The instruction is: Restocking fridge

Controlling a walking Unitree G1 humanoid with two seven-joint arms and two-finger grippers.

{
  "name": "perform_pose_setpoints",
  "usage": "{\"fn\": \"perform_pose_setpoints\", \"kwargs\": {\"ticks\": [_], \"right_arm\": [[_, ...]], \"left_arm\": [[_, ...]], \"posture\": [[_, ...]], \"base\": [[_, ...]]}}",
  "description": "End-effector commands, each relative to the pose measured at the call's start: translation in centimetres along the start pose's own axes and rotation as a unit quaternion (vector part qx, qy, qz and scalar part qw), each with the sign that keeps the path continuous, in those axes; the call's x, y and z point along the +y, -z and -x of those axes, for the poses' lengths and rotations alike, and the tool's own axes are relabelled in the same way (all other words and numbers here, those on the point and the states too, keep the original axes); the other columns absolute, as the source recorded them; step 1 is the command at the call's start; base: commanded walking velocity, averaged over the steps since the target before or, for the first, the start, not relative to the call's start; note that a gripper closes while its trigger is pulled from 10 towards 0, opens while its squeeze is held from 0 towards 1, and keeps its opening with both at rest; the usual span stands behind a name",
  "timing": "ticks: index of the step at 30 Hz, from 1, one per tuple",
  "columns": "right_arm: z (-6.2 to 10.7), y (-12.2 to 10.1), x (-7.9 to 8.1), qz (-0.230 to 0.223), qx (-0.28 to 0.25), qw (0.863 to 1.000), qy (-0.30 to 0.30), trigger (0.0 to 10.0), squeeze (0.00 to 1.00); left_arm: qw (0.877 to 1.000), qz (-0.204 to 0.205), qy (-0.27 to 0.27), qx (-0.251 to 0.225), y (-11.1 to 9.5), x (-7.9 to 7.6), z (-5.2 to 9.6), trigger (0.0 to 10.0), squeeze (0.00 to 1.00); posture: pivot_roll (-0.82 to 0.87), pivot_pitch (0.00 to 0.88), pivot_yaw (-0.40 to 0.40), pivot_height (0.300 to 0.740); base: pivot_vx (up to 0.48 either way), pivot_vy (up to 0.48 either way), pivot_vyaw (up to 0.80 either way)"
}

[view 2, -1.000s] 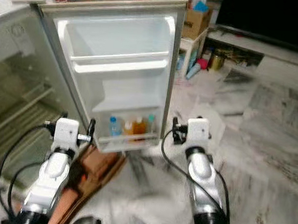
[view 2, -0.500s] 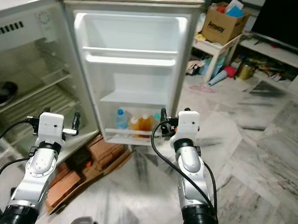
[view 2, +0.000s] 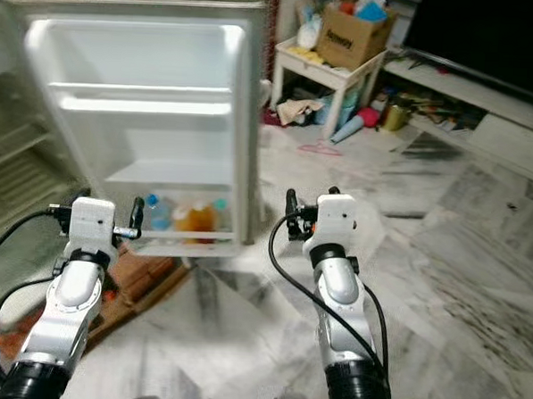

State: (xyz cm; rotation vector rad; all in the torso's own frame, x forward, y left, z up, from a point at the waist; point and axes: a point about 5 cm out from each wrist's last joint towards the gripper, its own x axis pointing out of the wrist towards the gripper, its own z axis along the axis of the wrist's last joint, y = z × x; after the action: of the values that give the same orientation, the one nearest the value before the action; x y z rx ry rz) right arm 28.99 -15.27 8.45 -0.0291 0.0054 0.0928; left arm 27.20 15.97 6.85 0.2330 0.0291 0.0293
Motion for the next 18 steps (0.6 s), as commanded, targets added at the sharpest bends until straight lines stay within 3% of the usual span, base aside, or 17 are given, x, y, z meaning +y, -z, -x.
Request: {"fn": "perform_pose_setpoints", "kwargs": {"ticks": [1, 3, 13, 18], "right_arm": [[-0.46, -0.98, 0.75, -0.008, -0.024, 1.000, -0.013, 10.0, 0.00], [-0.47, -1.28, 0.99, -0.004, -0.037, 0.999, -0.024, 10.0, 0.00], [-0.52, -1.45, 1.18, -0.003, -0.045, 0.999, -0.031, 10.0, 0.00], [-0.66, -1.44, 1.38, -0.006, -0.046, 0.998, -0.037, 10.0, 0.00]], "left_arm": [[1.000, -0.014, -0.016, -0.004, -0.25, 1.20, -0.32, 10.0, 0.00], [1.000, -0.013, -0.016, -0.004, -0.24, 1.20, -0.37, 10.0, 0.00], [1.000, -0.012, -0.013, -0.002, -0.17, 0.99, -0.36, 10.0, 0.00], [1.000, -0.010, -0.015, -0.001, -0.12, 0.89, -0.29, 10.0, 0.00]], "posture": [[-0.03, 0.000, 0.005, 0.740], [-0.03, 0.000, 0.005, 0.740], [-0.03, 0.000, 0.006, 0.740], [-0.03, 0.000, 0.005, 0.740]], "base": [[0.352, -0.322, 0.00], [0.349, -0.322, 0.00], [0.349, -0.326, 0.61], [0.340, -0.335, 0.00]]}}
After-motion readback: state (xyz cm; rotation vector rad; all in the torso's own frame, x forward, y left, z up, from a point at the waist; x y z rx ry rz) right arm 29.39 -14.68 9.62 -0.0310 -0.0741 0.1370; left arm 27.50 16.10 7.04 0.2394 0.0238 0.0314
